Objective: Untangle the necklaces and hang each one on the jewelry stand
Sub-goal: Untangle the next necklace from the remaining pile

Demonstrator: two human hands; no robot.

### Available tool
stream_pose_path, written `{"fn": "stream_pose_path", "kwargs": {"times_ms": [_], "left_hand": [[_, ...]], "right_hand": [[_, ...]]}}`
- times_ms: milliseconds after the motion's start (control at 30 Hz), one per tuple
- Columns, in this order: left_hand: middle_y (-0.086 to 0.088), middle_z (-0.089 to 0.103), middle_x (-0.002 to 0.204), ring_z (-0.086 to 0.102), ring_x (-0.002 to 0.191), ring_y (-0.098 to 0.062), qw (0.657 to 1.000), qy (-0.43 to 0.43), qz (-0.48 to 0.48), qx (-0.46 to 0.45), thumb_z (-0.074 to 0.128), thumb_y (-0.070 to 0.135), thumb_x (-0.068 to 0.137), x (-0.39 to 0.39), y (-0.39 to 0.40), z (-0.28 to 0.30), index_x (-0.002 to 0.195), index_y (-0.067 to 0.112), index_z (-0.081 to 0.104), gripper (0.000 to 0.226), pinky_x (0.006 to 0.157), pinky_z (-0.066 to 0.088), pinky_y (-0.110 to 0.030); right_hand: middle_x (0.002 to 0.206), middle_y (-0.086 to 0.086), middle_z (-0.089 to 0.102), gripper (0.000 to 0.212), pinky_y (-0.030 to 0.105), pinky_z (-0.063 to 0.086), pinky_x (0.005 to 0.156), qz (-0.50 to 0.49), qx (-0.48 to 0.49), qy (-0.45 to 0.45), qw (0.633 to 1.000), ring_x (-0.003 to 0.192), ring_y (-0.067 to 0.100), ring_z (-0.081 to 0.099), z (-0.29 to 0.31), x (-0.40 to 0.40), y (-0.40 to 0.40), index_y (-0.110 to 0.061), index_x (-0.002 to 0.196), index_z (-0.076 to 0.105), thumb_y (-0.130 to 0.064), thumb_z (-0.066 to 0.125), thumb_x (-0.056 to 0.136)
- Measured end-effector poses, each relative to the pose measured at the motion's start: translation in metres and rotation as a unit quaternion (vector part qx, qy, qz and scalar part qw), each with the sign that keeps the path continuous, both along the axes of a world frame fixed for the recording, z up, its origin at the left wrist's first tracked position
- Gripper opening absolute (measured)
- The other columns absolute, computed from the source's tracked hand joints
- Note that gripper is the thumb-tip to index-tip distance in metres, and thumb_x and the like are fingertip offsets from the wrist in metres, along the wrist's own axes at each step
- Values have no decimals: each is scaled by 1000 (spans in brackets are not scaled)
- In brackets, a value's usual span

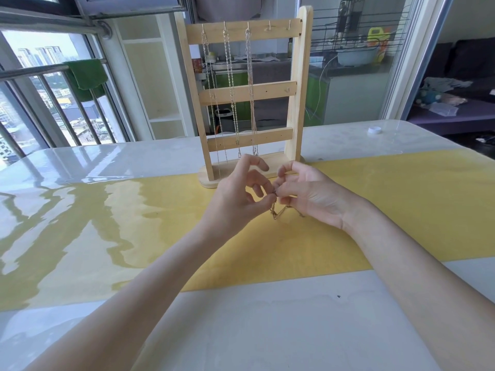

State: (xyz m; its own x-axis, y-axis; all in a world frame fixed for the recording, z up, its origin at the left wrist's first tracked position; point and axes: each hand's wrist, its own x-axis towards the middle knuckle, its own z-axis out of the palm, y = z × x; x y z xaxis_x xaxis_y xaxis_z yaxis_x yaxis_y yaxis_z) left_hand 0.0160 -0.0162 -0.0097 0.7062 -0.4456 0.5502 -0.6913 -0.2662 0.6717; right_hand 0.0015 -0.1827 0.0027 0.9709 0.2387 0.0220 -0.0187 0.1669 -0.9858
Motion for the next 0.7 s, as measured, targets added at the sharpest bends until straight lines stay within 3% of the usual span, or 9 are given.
{"fn": "stream_pose_path", "kwargs": {"times_ms": [133, 267, 400, 500, 700], "left_hand": [[16, 57, 77, 50, 70, -10, 996, -75, 11, 36, 68, 2, 77, -2, -1, 0, 108, 10, 43, 40, 58, 46, -17], [16, 55, 76, 47, 63, -9, 996, -72, 5, 52, 64, 7, 76, -4, -1, 1, 107, 11, 43, 38, 61, 49, -29], [10, 57, 76, 47, 60, -7, 999, 3, -17, 28, 64, -5, 80, -2, -2, 0, 101, 19, 39, 41, 58, 43, -16], [6, 57, 77, 49, 63, -7, 999, 34, -16, 13, 61, -5, 82, 0, -2, -1, 101, 16, 38, 37, 58, 41, -15], [5, 62, 80, 54, 67, -4, 1000, 22, -11, 10, 64, -2, 83, 1, 0, 2, 104, 16, 40, 37, 58, 42, -13]], "right_hand": [[71, 2, 60, 30, 24, 41, 61, 0, -19, 0, 1000, 64, 13, 52, 0, 0, 1, -11, 95, 43, 15, 53, 84], [68, 0, 58, 29, 25, 37, 63, 5, -47, -7, 999, 62, 13, 49, 1, -1, 1, -10, 95, 43, 15, 52, 84], [70, 1, 53, 28, 25, 36, 62, 9, -73, -15, 997, 67, 16, 44, 1, -2, 3, -10, 96, 43, 15, 47, 84], [72, 2, 52, 27, 21, 36, 58, 4, -80, -22, 997, 63, 13, 43, 2, -2, 5, -11, 95, 43, 15, 46, 85], [73, 2, 53, 28, 17, 38, 56, -10, -85, -31, 996, 61, 12, 44, 2, -2, 4, -12, 95, 43, 14, 48, 85]]}}
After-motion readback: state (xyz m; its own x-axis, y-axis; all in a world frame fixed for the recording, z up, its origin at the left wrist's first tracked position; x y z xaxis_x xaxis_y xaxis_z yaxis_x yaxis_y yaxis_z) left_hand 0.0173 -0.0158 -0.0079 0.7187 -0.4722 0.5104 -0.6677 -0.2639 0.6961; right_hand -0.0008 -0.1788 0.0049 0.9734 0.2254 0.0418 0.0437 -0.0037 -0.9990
